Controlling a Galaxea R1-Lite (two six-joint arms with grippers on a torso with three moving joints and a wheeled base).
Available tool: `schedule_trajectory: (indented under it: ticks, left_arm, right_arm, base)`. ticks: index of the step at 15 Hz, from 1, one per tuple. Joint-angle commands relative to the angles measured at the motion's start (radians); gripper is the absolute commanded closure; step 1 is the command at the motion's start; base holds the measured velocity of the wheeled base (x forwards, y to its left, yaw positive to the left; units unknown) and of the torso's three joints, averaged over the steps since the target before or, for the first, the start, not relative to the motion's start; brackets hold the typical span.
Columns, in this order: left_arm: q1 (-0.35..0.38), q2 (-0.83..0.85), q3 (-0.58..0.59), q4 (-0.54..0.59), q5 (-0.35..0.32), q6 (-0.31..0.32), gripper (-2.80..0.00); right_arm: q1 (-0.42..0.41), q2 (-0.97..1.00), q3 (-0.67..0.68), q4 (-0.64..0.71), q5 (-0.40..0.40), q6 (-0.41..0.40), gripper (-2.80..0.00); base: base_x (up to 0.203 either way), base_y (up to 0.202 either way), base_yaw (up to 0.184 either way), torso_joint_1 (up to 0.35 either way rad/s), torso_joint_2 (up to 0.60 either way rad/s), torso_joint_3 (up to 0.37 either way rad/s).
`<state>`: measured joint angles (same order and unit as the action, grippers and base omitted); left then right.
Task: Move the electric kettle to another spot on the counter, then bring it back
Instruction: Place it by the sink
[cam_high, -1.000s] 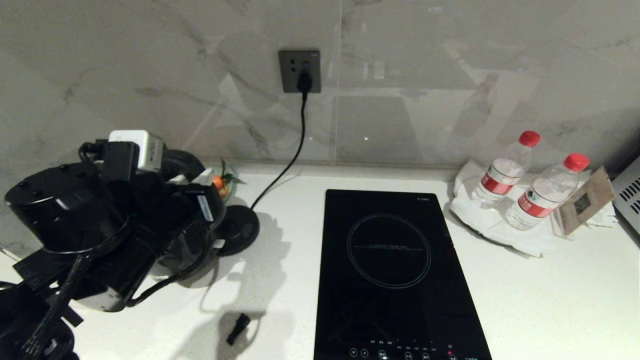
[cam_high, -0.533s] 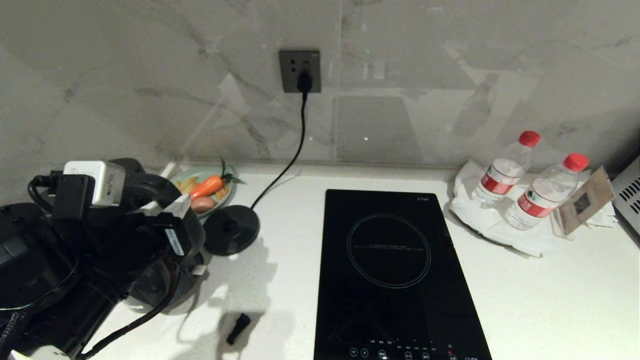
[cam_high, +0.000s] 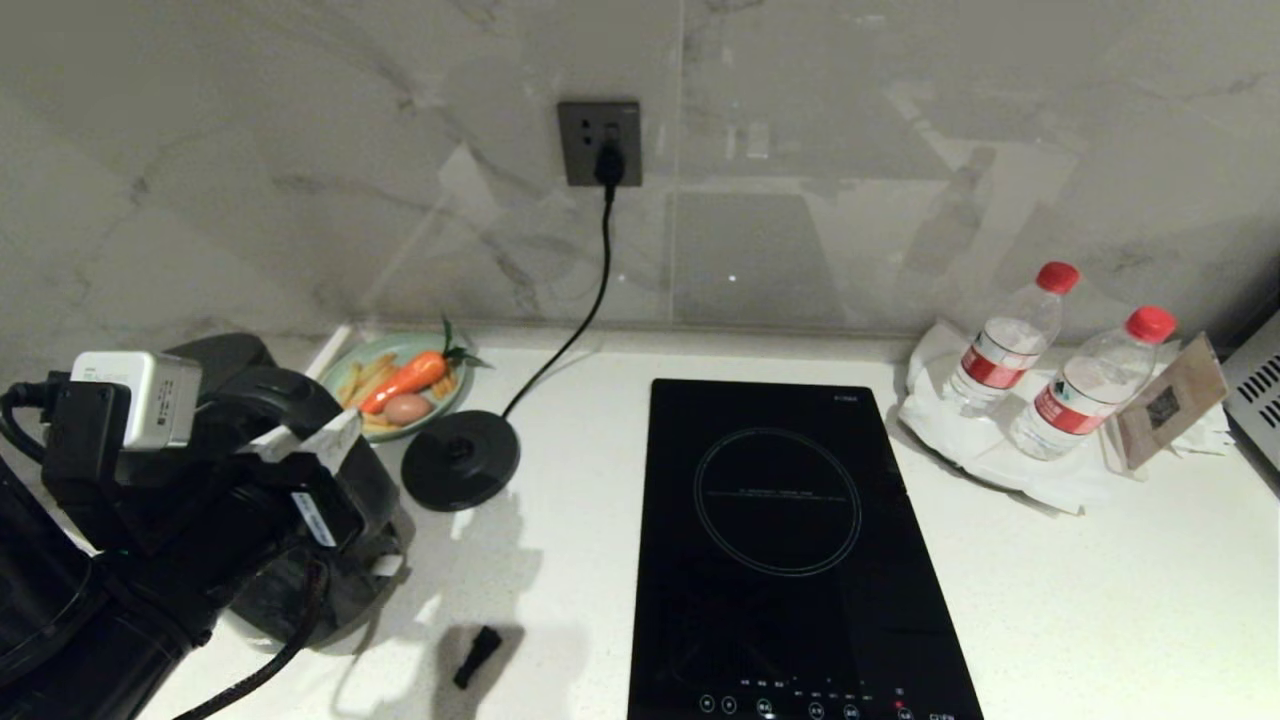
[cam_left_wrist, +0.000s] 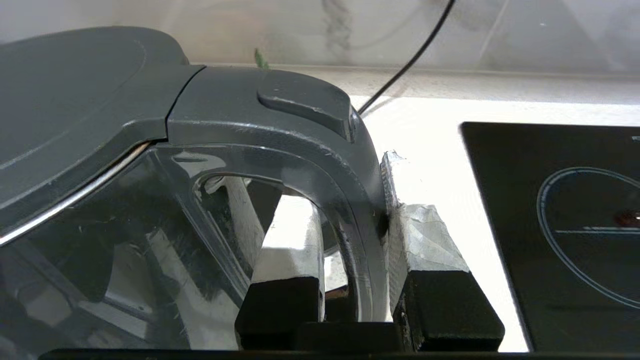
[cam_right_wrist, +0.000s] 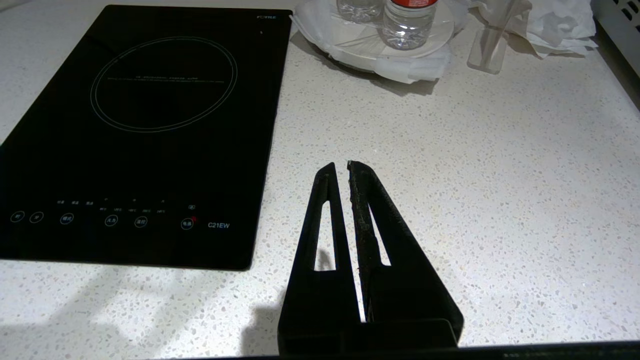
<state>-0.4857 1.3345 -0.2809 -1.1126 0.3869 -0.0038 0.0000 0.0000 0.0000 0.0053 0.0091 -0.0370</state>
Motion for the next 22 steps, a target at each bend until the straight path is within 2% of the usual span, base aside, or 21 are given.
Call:
schedule_trajectory:
  ticks: [1,7,22]
  left_arm:
    - [0.001,0.005,0.001,-0.006,0.001,-0.001,0.00]
    - [0.001,0.005,-0.011,-0.006,0.003,-0.001,0.00]
    - [-0.001,0.003,-0.014,-0.006,0.001,0.001,0.00]
  right_arm:
    - [0.000,0.000,0.000,0.001,0.000,0.000,0.00]
    - [0.000,0.000,0.000,0.001,0.000,0.000,0.00]
    - [0.000,0.000,0.000,0.001,0.000,0.000,0.00]
  base:
    - [0.000,0.000,0.000,0.000,0.00,0.000]
    - [0.000,0.000,0.000,0.002,0.00,0.022]
    - [0.000,0.000,0.000,0.002,0.00,0.194]
